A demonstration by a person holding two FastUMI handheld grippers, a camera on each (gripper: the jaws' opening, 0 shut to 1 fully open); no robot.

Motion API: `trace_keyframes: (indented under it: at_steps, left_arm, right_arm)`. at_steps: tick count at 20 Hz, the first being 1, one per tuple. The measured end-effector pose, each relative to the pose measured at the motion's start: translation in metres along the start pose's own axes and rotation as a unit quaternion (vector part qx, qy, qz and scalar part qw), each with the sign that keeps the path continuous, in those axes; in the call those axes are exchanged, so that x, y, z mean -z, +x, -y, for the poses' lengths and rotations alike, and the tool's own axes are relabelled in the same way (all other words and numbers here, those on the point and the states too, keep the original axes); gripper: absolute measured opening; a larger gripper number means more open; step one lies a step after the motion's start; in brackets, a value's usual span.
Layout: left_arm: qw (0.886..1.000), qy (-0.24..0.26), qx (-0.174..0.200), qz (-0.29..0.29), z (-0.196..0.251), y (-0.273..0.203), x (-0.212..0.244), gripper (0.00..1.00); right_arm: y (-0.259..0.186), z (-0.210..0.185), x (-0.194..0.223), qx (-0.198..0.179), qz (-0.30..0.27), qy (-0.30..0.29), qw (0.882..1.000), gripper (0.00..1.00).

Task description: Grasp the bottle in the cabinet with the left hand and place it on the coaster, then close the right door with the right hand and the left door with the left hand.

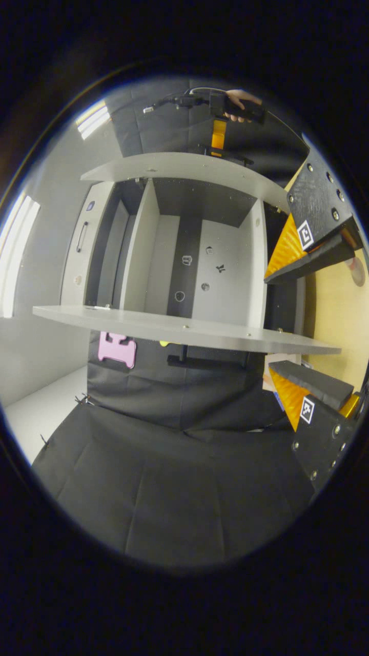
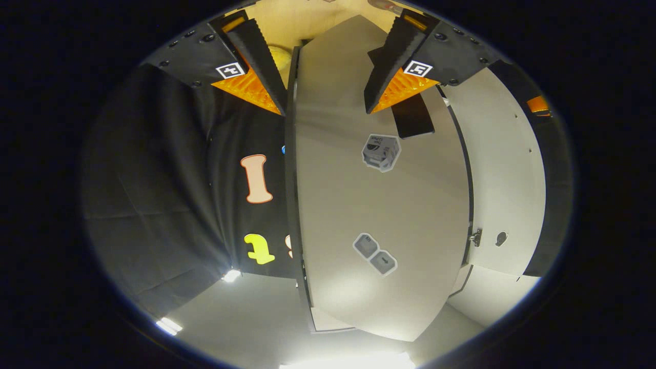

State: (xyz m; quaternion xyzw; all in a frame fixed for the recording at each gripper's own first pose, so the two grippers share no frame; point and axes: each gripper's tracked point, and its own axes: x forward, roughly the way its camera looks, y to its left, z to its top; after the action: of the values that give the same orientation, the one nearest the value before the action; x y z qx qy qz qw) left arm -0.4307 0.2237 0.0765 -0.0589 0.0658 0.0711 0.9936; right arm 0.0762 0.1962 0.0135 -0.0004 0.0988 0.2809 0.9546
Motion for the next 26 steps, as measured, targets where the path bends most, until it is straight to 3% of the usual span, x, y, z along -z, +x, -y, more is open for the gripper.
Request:
trace_keyframes:
  at_steps: [1, 2, 3, 4, 6, 7, 8, 15, 19, 21, 26]
  left_arm:
    - [1.0, 0.002, -0.005, 0.003, -0.008, -0.002, -0.002, 0.87]
    - [1.0, 0.004, -0.01, 0.005, -0.015, -0.006, -0.003, 0.94]
    - [1.0, 0.004, -0.013, 0.007, -0.023, -0.008, -0.004, 0.87]
    - [1.0, 0.004, -0.012, 0.006, -0.031, -0.01, -0.003, 0.87]
    - [1.0, 0.011, -0.02, 0.01, -0.051, -0.011, -0.007, 0.87]
    - [1.0, 0.016, -0.025, 0.009, -0.063, -0.009, -0.007, 0.94]
    - [0.999, 0.022, -0.03, 0.008, -0.074, -0.007, -0.008, 0.87]
    - [0.998, 0.029, -0.044, 0.037, -0.138, 0.016, -0.031, 0.87]
    - [0.997, 0.062, -0.002, 0.039, -0.151, 0.043, -0.045, 0.87]
    - [0.997, 0.06, 0.034, 0.039, -0.146, 0.058, -0.052, 0.87]
    - [0.994, 0.061, 0.073, 0.044, -0.133, 0.09, -0.069, 0.87]
  right_arm:
    - [0.002, -0.012, 0.004, -0.005, -0.003, 0.003, 1.0, 0.96]
    - [0.002, -0.019, 0.006, -0.007, -0.005, 0.004, 1.0, 0.96]
    - [0.001, -0.023, 0.007, -0.004, -0.005, 0.001, 1.0, 0.92]
    - [-0.001, -0.023, 0.008, 0.001, -0.006, -0.002, 1.0, 0.96]
    - [-0.005, -0.025, 0.012, 0.012, -0.006, -0.002, 1.0, 0.96]
    - [-0.007, -0.026, 0.015, 0.016, -0.006, 0.002, 1.0, 0.92]
    - [-0.009, -0.027, 0.016, 0.019, -0.005, 0.006, 1.0, 0.96]
    - [-0.027, -0.033, 0.031, 0.051, 0.005, 0.023, 0.998, 0.96]
    - [-0.035, -0.029, 0.034, 0.074, 0.014, 0.012, 0.997, 0.96]
    - [-0.037, -0.032, 0.039, 0.077, 0.011, 0.018, 0.997, 0.96]
    - [-0.047, -0.037, 0.053, 0.085, 0.001, 0.028, 0.996, 0.96]
